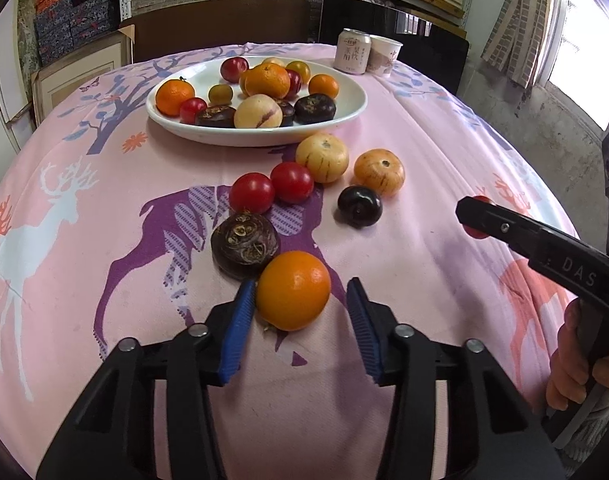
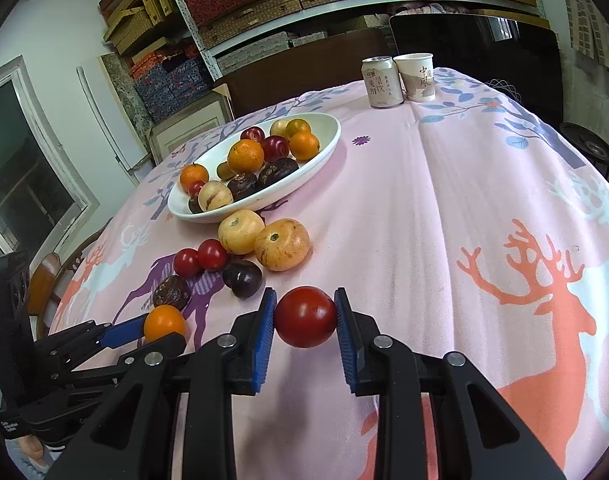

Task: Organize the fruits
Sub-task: 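Grasp a red tomato with the right tool while the left tool grasps an orange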

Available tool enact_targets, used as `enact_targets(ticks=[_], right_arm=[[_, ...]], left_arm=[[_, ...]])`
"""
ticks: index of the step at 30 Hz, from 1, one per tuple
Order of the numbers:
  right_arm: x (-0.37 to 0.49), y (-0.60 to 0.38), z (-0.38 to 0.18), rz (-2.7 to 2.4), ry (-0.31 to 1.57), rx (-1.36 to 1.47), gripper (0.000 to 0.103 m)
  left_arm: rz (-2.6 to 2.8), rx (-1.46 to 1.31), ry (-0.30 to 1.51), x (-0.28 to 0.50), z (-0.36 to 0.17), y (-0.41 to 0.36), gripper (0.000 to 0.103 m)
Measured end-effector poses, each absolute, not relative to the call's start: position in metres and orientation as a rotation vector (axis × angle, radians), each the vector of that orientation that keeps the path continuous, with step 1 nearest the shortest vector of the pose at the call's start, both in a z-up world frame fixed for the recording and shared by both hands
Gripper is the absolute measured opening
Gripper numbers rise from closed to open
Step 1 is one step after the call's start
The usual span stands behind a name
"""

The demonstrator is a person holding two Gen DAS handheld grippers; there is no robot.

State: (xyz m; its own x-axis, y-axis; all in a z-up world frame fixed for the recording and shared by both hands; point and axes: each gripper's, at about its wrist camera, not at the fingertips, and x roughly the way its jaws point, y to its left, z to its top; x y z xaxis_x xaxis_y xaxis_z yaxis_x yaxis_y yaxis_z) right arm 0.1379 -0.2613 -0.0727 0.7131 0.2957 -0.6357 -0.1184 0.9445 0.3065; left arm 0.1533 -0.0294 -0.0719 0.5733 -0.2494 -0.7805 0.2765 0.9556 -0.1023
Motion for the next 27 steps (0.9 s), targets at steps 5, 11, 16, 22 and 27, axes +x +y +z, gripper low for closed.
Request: enact_targets(ticks=[5, 11, 16, 22, 27], right_arm=[[0.141, -0.262, -0.076, 0.227, 0.759, 0.262, 0.030], [0.143, -0.262, -0.079, 0.225, 0.776, 0.267, 0.030], [0.143, -0.258, -0.080, 0.227, 0.785, 0.253, 0.030], [0.142, -0.255, -0.076, 0.244, 0.778, 0.240, 0.030], [0.155, -0.252, -0.047, 0.274, 0.742, 0.222, 0.030]], left_arm=[[-0.316, -0.032, 0.918, 0.156, -0.070, -0.019, 0.038], [-0.302, -0.014, 0.890, 0.152, -0.066, -0.020, 0.038], [-0.282, -0.050, 0.802, 0.141, -0.049, -0.010, 0.038], [-0.236, -0.072, 0.775, 0.158, -0.030, 0.003, 0.038], [-0.182, -0.077, 0.710, 0.203, 0.014, 0.016, 0.038]])
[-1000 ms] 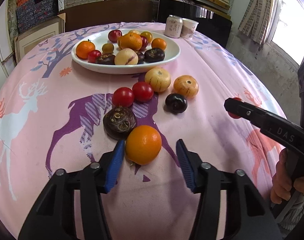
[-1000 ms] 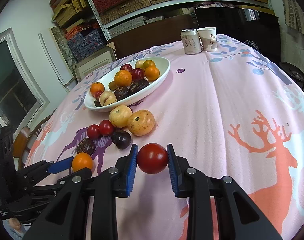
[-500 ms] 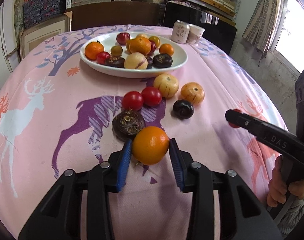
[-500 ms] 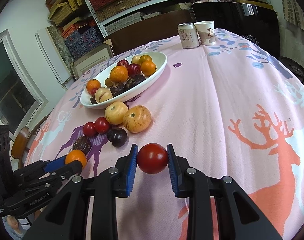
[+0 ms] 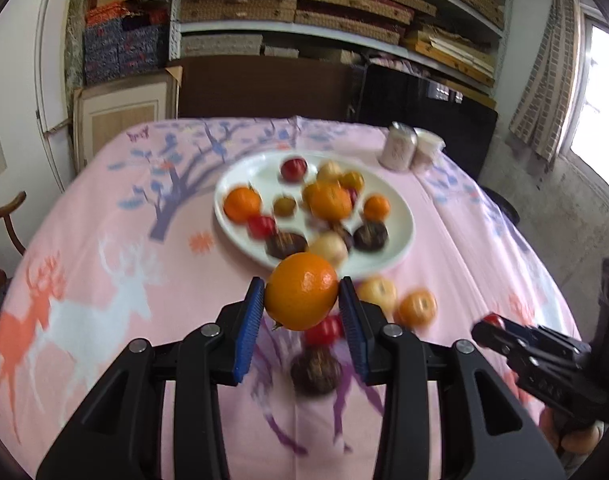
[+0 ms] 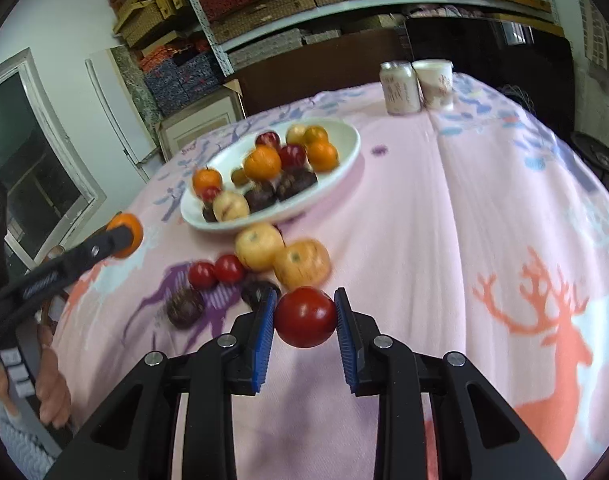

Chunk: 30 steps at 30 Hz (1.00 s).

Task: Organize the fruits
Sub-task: 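Carry the red tomato and orange onto the white plate and release both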

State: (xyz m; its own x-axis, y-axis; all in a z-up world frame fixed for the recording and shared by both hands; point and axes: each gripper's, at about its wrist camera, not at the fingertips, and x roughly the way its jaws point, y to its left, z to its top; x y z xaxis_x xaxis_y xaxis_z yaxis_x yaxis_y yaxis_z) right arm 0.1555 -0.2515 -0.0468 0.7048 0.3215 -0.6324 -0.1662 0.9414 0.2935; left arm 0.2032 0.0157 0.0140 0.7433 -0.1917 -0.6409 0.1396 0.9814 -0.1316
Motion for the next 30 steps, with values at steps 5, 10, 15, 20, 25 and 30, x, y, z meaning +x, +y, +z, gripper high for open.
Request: enact_targets(ticks=[5, 10, 15, 20, 25, 30], right_arm=[[0.189, -0.250, 0.008, 0.278, 0.653, 0.207, 0.030], [0.240, -0.245, 0.031, 0.284, 0.618, 0.238, 0.030], [0.293, -0.230, 0.008, 0.287, 0.694, 0.234, 0.030], [0.316, -0.219, -0.020, 0.269, 0.761, 0.168, 0.030], [0.321, -0.217, -0.036, 0.259, 0.799, 0.171, 0.031], [0.314, -0.216, -0.030, 0.237, 0.743, 0.148, 0.050]], left_arm=[[-0.155, -0.119, 0.673, 0.254, 0.044, 0.019, 0.038], [-0.137, -0.148, 0.690, 0.311, 0.041, 0.015, 0.038], [-0.126, -0.129, 0.773, 0.366, 0.010, 0.010, 0.038], [-0.128, -0.133, 0.829, 0.398, -0.022, 0.008, 0.038], [-0.154, -0.166, 0.874, 0.408, -0.038, 0.013, 0.038], [-0.144, -0.158, 0.829, 0.400, -0.026, 0.012, 0.060]])
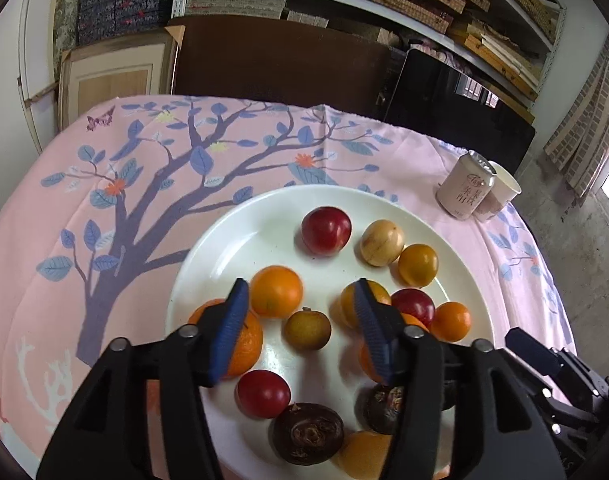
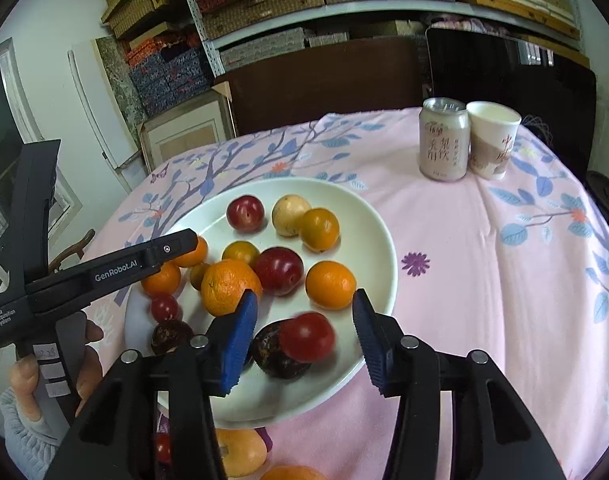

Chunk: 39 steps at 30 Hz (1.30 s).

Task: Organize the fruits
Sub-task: 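Carry the red tomato and orange onto the white plate and release both, then withdraw both open tools from the plate toward the remaining fruit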

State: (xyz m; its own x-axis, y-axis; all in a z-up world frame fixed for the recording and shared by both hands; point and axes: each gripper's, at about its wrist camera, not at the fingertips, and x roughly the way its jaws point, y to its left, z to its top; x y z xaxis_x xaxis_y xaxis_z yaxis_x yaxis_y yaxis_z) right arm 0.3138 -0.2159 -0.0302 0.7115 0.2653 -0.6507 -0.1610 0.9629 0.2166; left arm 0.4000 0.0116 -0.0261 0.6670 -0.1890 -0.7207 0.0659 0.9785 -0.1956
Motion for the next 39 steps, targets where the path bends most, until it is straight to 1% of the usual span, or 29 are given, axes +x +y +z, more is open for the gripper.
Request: enact_targets(ticks=[1, 2, 6, 8, 10, 16, 21, 22, 23, 24, 25, 30, 34, 36, 37, 39], right_arm=[[0.311, -0.216, -0.027, 0.243, 0.731, 0.147, 0.050], [0.310, -0.217, -0.024, 0.250, 0.722, 0.153, 0.050], [0.306, -0.221, -0.014, 0.256, 0.692, 0.161, 0.051], [0.303, -0.222, -0.009, 0.250, 0.677, 0.163, 0.056], [0.301, -0.224, -0.005, 0.245, 0.664, 0.165, 0.056], [0.296, -0.232, 0.005, 0.247, 0.642, 0.199, 0.057], [0.276, -0.232, 0.018, 0.261, 0.603, 0.205, 0.057], [0.271, -0.231, 0.020, 0.264, 0.593, 0.201, 0.059], [0.264, -0.231, 0.021, 0.267, 0.583, 0.197, 0.062], [0.254, -0.231, 0.020, 0.273, 0.571, 0.194, 0.063], [0.248, -0.232, 0.018, 0.274, 0.564, 0.195, 0.063], [0.208, -0.237, -0.008, 0.247, 0.574, 0.167, 0.063], [0.183, -0.245, -0.028, 0.234, 0.612, 0.168, 0.063], [0.174, -0.250, -0.033, 0.221, 0.616, 0.182, 0.066], [0.171, -0.252, -0.035, 0.217, 0.615, 0.186, 0.072], [0.166, -0.255, -0.038, 0.189, 0.607, 0.183, 0.074]], left_arm=[[-0.134, -0.150, 0.812, 0.397, -0.023, 0.011, 0.065], [-0.130, -0.147, 0.803, 0.395, -0.020, 0.011, 0.066], [-0.140, -0.151, 0.790, 0.391, -0.012, 0.011, 0.067], [-0.131, -0.140, 0.781, 0.389, -0.009, 0.011, 0.067], [-0.126, -0.136, 0.774, 0.387, -0.006, 0.010, 0.070], [-0.105, -0.093, 0.730, 0.373, 0.008, 0.005, 0.071], [-0.089, -0.079, 0.715, 0.345, 0.023, 0.004, 0.072], [-0.088, -0.076, 0.710, 0.336, 0.023, 0.004, 0.075], [-0.082, -0.066, 0.704, 0.322, 0.021, 0.006, 0.077], [-0.073, -0.063, 0.695, 0.308, 0.017, 0.008, 0.081], [-0.063, -0.052, 0.696, 0.298, 0.011, 0.009, 0.082], [-0.031, 0.001, 0.748, 0.235, -0.025, 0.014, 0.082], [-0.027, 0.070, 0.753, 0.199, -0.043, 0.006, 0.082], [-0.044, 0.088, 0.774, 0.187, -0.050, 0.001, 0.082], [-0.057, 0.087, 0.788, 0.182, -0.055, 0.000, 0.082], [-0.070, 0.096, 0.807, 0.179, -0.060, -0.003, 0.082]])
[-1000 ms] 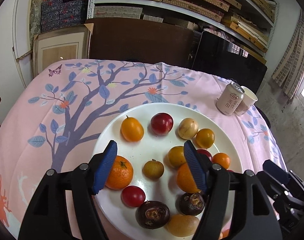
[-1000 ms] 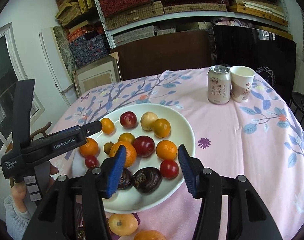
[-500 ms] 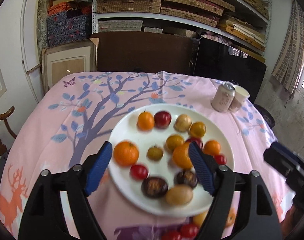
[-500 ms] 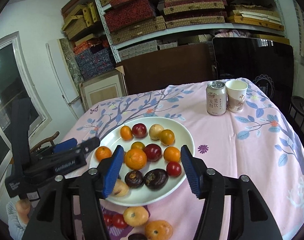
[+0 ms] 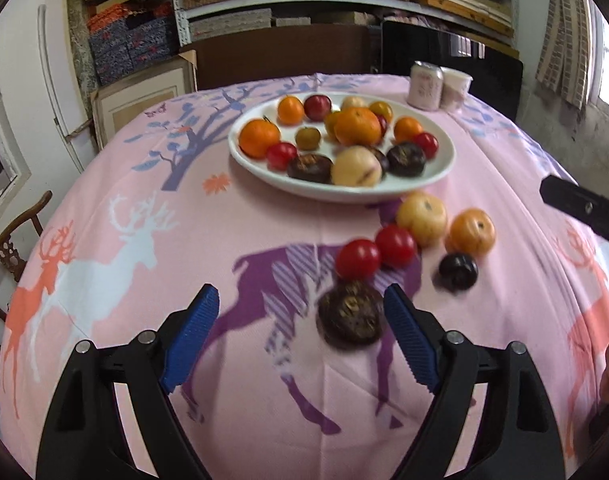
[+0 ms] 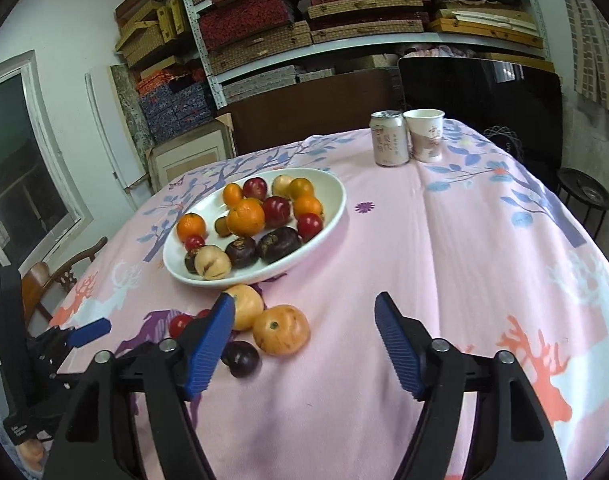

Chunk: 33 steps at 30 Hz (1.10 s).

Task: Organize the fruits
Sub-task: 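Withdraw both open tools from the plate toward the remaining fruit, then grasp a dark brown fruit with the left tool while the right tool grasps a dark purple fruit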

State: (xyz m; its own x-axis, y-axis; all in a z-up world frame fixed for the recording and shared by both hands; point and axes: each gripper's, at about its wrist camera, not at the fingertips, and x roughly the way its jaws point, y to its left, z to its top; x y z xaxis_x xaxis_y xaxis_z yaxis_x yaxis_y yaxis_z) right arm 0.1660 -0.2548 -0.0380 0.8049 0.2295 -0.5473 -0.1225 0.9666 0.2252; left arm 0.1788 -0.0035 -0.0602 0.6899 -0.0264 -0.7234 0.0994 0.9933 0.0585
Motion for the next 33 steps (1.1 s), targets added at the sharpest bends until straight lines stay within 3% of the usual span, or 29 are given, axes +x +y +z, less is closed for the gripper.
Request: enact_targets(ticks=[11, 14, 16, 20, 33], right_arm=[[0.164, -0.263, -0.047, 0.176, 0.629, 0.204, 0.074], [0.163, -0.260, -0.047, 0.179, 0.630, 0.196, 0.074], [0.163, -0.259, -0.047, 0.179, 0.633, 0.190, 0.074], [0.164, -0.256, -0.049, 0.175, 0.641, 0.178, 0.075], [0.168, -0.246, -0.058, 0.191, 0.684, 0.131, 0.075]], left_arm=[[-0.087, 0.082, 0.841, 0.187, -0.071, -0.006, 0.082], [-0.102, 0.110, 0.824, 0.187, -0.070, -0.014, 0.071], [-0.121, 0.120, 0.818, 0.187, -0.070, -0.019, 0.058], [-0.159, 0.145, 0.824, 0.188, -0.072, -0.028, 0.041], [-0.066, 0.128, 0.705, 0.177, -0.054, -0.017, 0.037]])
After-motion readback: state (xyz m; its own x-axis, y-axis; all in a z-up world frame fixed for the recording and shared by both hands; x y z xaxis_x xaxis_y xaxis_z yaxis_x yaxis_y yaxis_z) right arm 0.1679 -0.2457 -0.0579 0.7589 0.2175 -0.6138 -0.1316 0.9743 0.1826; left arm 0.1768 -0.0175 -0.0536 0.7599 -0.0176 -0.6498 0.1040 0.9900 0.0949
